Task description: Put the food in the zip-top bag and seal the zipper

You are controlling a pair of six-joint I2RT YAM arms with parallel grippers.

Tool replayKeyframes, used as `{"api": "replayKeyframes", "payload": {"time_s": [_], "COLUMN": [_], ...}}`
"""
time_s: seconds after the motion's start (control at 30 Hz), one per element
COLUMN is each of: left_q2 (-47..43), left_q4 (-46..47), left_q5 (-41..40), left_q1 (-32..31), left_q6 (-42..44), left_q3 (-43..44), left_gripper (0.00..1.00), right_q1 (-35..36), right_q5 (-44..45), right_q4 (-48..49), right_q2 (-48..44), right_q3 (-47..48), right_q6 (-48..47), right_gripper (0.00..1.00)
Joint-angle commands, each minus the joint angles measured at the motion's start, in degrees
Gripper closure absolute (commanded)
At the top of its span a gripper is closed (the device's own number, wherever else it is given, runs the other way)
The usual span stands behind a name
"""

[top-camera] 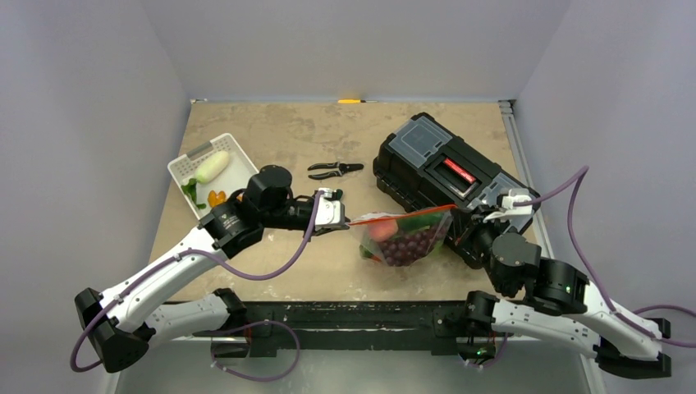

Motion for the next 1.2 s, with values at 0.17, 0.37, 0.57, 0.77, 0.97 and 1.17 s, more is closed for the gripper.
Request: {"api": "replayKeyframes", "payload": {"time_s": [0.17,0.37,0.57,0.77,0.97,1.17], "left_q2": [-2.5,-5.0,-8.0,-14.3,-18.0,-20.6], "left_q4": [-1.6,-0.1,5.6,17.2,29.9,35.6], "left_q5": [3.2,1.7,-9.6,-35.3,-59.5,-65.3], "left_q1": [0.1,0.0,0.0,0.0,0.0,0.0], "left_q6": [1.6,1.6,2.2,3.4,5.5,6.6], "left_q3": [0.6,-0.7,-3.1,-8.9,-13.3,-15.6], "left_gripper": [0.58,0.37,0.35,0.28,0.28,0.28], "right_q1": [-0.5,-0.4,-0.5,-0.4,-0.4,-0.4], "right_q5": [-12.7,-22.3,-27.5,-40.3,-52.0,-55.4], "right_q4": [15.6,22.8,29.8,35.4,36.0,34.9], "right_q2": [1.8,10.8,19.1,25.6,27.3,25.9], "right_q3": [-1.2,-1.6,-0.3,2.7,6.9,10.3], "right_q6": [-10.8,-14.1,-16.1,-18.1,-16.4,-14.7], "right_gripper": [1.0,1.0,1.0,1.0,1.0,1.0]}}
